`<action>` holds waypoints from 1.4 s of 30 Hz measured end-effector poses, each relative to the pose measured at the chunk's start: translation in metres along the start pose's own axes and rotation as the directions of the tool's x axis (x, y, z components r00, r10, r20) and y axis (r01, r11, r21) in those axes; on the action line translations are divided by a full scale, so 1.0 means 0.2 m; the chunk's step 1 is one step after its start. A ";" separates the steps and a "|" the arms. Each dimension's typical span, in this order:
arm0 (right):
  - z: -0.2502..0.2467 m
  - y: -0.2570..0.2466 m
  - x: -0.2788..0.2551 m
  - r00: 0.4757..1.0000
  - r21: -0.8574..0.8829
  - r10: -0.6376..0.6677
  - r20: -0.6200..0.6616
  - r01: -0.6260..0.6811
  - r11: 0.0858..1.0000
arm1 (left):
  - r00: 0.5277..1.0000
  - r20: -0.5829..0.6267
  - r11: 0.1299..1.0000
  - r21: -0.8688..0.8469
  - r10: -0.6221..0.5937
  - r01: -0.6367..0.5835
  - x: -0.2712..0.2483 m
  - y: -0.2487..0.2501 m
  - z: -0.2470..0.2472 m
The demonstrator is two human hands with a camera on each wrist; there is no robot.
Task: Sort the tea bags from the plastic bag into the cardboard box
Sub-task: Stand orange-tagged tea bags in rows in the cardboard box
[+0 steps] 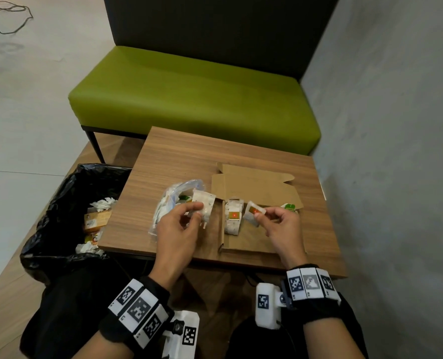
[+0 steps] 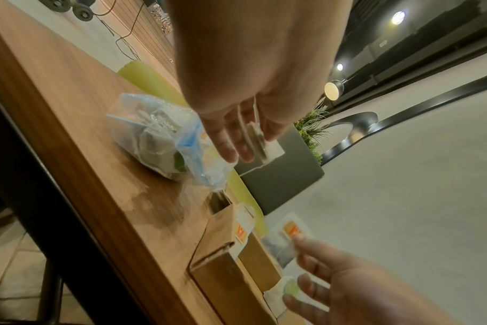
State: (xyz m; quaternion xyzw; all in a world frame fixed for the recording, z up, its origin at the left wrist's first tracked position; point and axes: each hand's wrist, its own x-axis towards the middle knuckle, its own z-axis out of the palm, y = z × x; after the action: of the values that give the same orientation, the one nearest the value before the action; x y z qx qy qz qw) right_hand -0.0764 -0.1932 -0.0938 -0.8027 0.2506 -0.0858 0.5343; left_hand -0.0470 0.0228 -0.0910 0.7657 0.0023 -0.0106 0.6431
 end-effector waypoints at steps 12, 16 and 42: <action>0.17 0.10 0.13 0.967 -0.359 0.157 0.198 -0.078 0.930 | 0.999 0.047 1.000 -0.012 0.009 -0.008 -0.02 0.01 0.01; 0.20 0.09 0.12 0.980 -0.299 0.132 0.148 -0.083 0.951 | 0.999 0.048 0.999 -0.049 -0.003 0.006 -0.02 0.02 0.01; 0.18 -0.06 -0.24 0.887 -0.067 -0.142 0.440 0.191 0.979 | 0.998 0.048 0.968 -0.249 -0.033 0.044 -0.02 0.12 -0.02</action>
State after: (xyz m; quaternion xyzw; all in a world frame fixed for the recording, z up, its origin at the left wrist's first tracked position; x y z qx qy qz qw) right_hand -0.0993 -0.1367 -0.0914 -0.8481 0.0600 0.0629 0.5227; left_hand -0.0506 0.0230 -0.0665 0.6780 0.0042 -0.0393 0.7340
